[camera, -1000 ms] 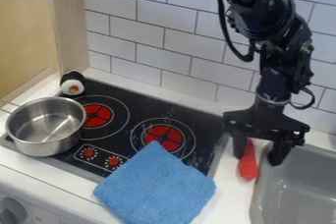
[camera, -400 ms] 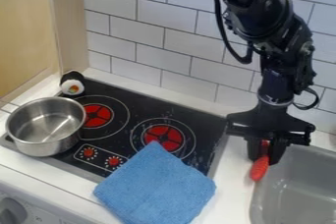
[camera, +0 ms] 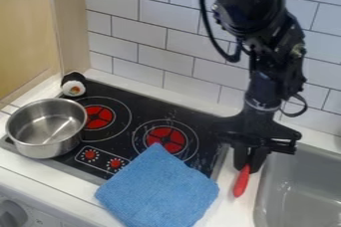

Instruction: Put the red fork on the top side of the right stove

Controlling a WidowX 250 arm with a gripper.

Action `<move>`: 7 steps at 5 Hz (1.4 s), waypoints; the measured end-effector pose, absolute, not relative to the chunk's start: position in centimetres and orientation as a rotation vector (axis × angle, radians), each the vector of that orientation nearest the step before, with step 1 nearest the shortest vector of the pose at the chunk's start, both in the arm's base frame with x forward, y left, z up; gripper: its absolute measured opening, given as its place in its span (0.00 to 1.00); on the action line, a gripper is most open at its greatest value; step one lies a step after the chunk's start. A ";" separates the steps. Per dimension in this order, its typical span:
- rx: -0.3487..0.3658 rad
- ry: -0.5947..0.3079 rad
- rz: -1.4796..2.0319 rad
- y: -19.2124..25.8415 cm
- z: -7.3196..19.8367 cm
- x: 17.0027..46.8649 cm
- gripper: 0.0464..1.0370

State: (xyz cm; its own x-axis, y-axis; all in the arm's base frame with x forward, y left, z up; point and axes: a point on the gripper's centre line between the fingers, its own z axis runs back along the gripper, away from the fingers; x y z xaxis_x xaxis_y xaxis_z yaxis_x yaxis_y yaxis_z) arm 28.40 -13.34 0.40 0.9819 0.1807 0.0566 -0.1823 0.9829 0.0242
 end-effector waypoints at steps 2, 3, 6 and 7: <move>0.018 -0.088 0.205 -12.4 1.8 27.8 0.05; 0.015 -0.091 0.211 -12.1 2.0 27.5 0.05; -0.008 -0.096 0.473 -7.6 3.5 28.3 0.05; 0.015 -0.119 0.652 -6.1 4.0 28.6 0.05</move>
